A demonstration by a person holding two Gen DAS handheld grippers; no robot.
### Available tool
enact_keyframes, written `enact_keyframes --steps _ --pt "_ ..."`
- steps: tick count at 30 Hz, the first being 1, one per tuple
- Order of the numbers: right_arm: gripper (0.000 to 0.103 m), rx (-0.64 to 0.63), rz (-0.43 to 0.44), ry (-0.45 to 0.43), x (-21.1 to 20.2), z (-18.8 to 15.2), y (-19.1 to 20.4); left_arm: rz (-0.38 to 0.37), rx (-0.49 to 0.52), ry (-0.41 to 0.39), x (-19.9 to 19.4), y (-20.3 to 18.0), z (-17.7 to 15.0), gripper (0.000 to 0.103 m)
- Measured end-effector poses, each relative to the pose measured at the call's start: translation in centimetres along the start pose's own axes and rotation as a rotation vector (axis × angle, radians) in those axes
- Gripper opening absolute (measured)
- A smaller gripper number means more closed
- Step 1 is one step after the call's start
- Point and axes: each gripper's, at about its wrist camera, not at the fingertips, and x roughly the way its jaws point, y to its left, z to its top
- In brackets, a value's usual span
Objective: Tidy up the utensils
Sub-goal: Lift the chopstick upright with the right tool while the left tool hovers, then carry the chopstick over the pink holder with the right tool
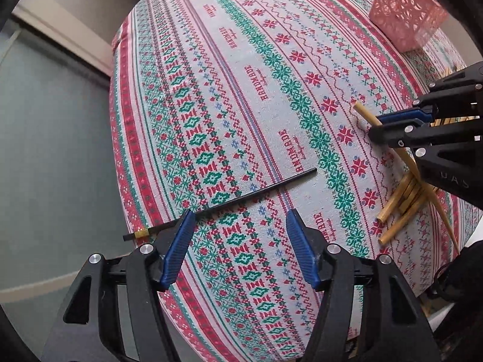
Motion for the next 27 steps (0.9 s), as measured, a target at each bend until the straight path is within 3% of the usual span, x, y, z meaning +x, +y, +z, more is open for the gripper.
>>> enact_keyframes --steps 6,11,12,14,15,19,22,27 --pt "0.007 0.017 0.055 -0.117 -6.1 -2.9 -1.2 -0.012 0.103 -0.04 0.6 -1.6 0.9 0.061" --pt "0.008 0.048 0.082 -0.221 -12.9 -8.9 -1.6 -0.024 0.14 0.0 2.6 -2.0 2.8 0.063" --pt "0.008 0.073 0.098 -0.25 -14.3 -10.3 -2.2 -0.046 0.13 0.013 2.9 -1.6 3.3 0.061" --pt "0.008 0.103 0.126 -0.292 -16.1 -11.5 -1.7 -0.128 0.121 0.032 3.2 -1.1 4.0 0.044" --pt "0.008 0.12 0.14 -0.314 -17.0 -12.4 -2.3 -0.153 0.13 0.032 3.5 -0.8 4.4 0.03" --pt "0.008 0.174 0.147 -0.363 -18.3 -13.1 -3.7 -0.162 0.135 0.02 3.3 -2.0 4.8 0.012" --pt "0.008 0.206 0.154 -0.376 -19.1 -13.9 -4.2 -0.168 0.081 0.0 3.1 -2.3 4.2 0.005" --pt "0.008 0.211 0.186 -0.419 -19.9 -14.6 -4.5 -0.134 -0.05 -0.08 0.6 -2.2 1.8 0.003"
